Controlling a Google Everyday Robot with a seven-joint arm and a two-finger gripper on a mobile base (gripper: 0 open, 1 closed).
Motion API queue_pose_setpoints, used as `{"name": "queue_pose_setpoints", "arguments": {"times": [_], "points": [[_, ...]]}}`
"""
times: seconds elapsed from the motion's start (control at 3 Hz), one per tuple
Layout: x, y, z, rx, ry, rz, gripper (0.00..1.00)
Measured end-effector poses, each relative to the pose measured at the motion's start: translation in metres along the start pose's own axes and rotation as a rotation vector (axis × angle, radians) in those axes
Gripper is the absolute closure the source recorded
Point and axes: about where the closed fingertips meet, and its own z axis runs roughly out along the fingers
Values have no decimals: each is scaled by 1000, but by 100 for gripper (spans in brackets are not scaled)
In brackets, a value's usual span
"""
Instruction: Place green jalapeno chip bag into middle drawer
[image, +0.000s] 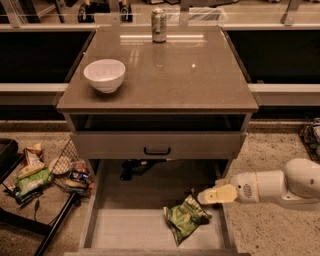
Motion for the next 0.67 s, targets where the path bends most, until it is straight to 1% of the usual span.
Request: {"name": "queue_pose_setpoints", "arguments": {"times": [0.33,0.67], "points": [[-2,26,-39,50,76,-109,0],[-11,66,-107,196,198,-272,0]]}}
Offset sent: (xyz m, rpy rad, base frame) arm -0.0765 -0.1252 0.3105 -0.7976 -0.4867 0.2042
